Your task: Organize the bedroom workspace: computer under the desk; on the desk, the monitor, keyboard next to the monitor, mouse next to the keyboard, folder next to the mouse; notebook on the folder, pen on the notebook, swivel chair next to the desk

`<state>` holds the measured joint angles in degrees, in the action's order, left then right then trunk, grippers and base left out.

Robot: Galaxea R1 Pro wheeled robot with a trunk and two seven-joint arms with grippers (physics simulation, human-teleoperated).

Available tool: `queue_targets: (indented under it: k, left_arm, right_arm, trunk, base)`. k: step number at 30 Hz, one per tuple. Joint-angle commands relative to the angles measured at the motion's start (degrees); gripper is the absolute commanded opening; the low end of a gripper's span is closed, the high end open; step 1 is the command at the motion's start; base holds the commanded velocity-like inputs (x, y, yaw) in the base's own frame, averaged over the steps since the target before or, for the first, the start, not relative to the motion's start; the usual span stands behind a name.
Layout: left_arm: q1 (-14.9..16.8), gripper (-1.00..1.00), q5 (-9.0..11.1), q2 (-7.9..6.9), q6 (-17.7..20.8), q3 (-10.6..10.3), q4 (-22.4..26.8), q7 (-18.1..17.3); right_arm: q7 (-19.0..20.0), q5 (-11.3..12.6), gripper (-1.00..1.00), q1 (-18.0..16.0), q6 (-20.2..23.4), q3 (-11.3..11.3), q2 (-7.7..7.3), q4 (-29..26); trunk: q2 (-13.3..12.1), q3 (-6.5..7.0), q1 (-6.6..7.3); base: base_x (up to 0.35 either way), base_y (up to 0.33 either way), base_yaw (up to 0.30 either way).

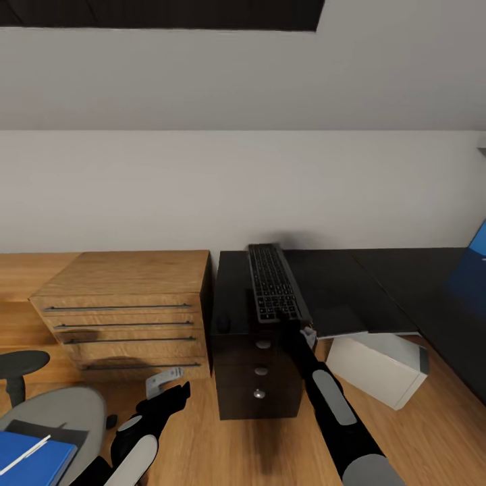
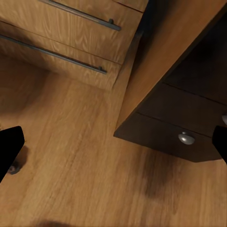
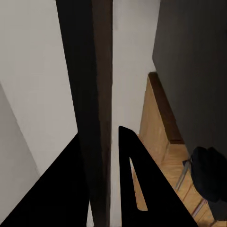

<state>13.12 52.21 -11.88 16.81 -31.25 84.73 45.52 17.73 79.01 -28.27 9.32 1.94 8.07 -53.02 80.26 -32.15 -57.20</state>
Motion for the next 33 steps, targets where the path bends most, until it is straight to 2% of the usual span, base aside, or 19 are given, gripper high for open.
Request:
queue_targets:
  k: [1,2,4,6,7,11,17,24,26,27,33]
  left_arm:
    - [0.06,1.00,0.20,-0.03,0.16,-0.12,0.08,0.48]
    - [0.06,1.00,0.19,-0.01,0.16,-0.17,0.08,0.55]
    - [0.06,1.00,0.19,0.00,0.15,-0.20,0.08,0.59]
    - [0.06,1.00,0.33,0.01,0.15,-0.21,0.08,0.60]
    - [0.06,1.00,0.36,0.01,0.15,-0.22,0.08,0.57]
    - [0.06,1.00,0.50,-0.06,0.15,-0.22,0.04,0.46]
    - [0.06,1.00,0.52,-0.08,0.15,-0.22,-0.01,0.44]
    - [0.06,1.00,0.44,-0.08,0.15,-0.22,-0.01,0.44]
    - [0.06,1.00,0.44,-0.08,0.15,-0.22,-0.01,0.44]
    - [0.06,1.00,0.43,-0.08,0.15,-0.22,-0.01,0.44]
    - [0.06,1.00,0.43,-0.08,0.15,-0.22,0.00,0.44]
  right_arm:
    - [-2.07,0.78,-1.00,1.35,0.36,-0.02,0.01,-2.92]
    - [-6.14,0.83,-1.00,3.71,0.40,-0.01,0.01,-7.59]
    - [-11.52,1.02,-1.00,6.57,0.57,-0.01,0.02,-13.65]
    - [-15.49,1.26,-1.00,9.74,0.83,-0.01,0.02,-20.80]
    - [-15.85,1.30,-1.00,10.19,0.88,-0.01,0.02,-21.90]
    - [-16.41,1.35,-1.00,11.15,1.35,-0.01,-0.07,-23.56]
    - [-16.43,1.30,-1.00,11.30,4.55,-0.01,-0.55,-23.80]
    - [-16.01,1.32,-1.00,11.31,4.68,-0.10,-0.60,-23.80]
    - [-15.90,1.32,-1.00,11.31,4.77,-0.10,-0.60,-23.80]
    - [-14.29,1.32,-1.00,11.31,4.83,-0.10,-0.60,-23.80]
    - [-13.72,1.18,-1.00,11.31,4.78,-0.10,-0.60,-23.80]
  trunk:
    - [0.02,-0.05,0.01]
    - [0.02,-0.05,0.01]
    - [0.02,-0.05,0.01]
    - [0.02,-0.05,0.01]
    - [0.02,-0.05,0.01]
    - [0.02,-0.05,0.01]
    - [0.02,-0.05,0.01]
    - [0.02,-0.05,0.01]
    - [0.02,-0.05,0.01]
    - [0.02,-0.05,0.01]
    - [0.02,-0.05,0.01]
  base:
    - [0.000,0.000,0.000]
    - [0.000,0.000,0.000]
    - [0.000,0.000,0.000]
    - [0.000,0.000,0.000]
    - [0.000,0.000,0.000]
    - [0.000,0.000,0.000]
    - [0.000,0.000,0.000]
    - [-0.014,-0.014,0.000]
    - [-0.151,-0.134,0.000]
    - [-0.267,-0.198,0.000]
    - [-0.279,-0.201,0.000]
